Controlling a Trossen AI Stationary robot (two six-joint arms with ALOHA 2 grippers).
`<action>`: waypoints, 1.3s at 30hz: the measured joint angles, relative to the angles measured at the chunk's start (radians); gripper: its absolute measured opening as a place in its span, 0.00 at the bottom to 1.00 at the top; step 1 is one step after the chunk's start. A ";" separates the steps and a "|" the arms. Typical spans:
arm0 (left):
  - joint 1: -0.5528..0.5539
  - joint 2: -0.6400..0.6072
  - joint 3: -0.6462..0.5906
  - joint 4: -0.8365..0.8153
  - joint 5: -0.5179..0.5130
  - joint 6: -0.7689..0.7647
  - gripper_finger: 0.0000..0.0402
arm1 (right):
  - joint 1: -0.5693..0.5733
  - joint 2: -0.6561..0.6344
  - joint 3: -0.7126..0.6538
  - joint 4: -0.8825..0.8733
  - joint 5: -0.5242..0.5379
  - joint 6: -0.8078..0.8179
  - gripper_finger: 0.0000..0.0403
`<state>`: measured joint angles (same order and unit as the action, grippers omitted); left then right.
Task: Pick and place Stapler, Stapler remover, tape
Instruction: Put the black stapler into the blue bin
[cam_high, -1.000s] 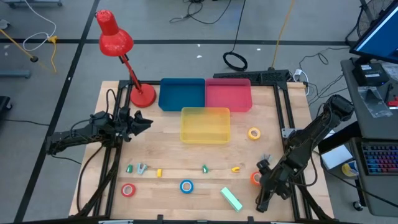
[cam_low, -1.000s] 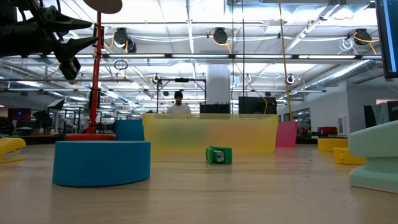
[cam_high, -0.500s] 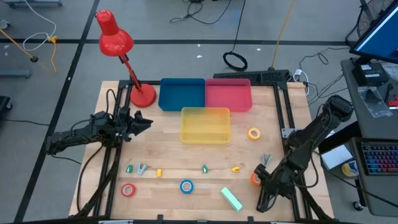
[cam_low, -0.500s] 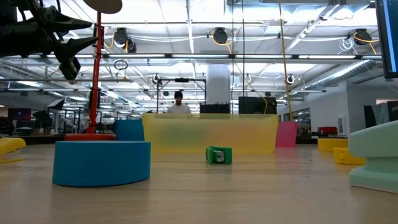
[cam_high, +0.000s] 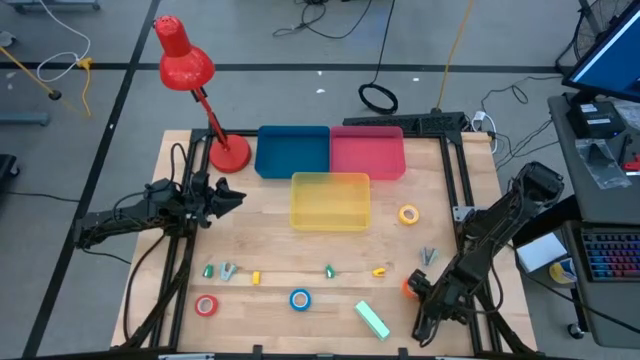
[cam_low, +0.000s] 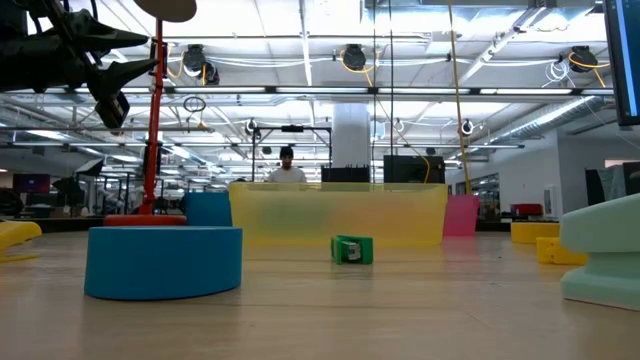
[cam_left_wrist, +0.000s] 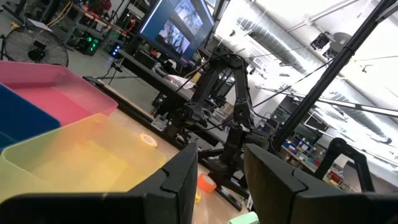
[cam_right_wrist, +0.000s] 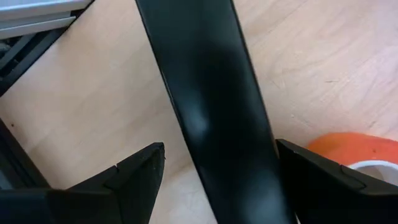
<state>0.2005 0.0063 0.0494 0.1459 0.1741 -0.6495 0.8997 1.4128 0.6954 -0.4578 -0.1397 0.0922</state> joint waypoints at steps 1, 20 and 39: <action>0.000 0.000 0.000 0.000 0.000 0.000 0.33 | 0.000 0.000 -0.012 0.007 0.000 0.019 0.73; 0.000 0.000 0.000 0.000 0.000 -0.010 0.33 | -0.001 0.003 -0.069 0.262 0.008 0.324 0.73; 0.000 0.000 0.000 0.000 0.000 -0.014 0.33 | -0.001 0.003 -0.069 0.274 0.008 0.368 0.73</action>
<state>0.2004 0.0063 0.0494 0.1457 0.1741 -0.6640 0.8986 1.4158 0.6262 -0.1833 -0.1314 0.4606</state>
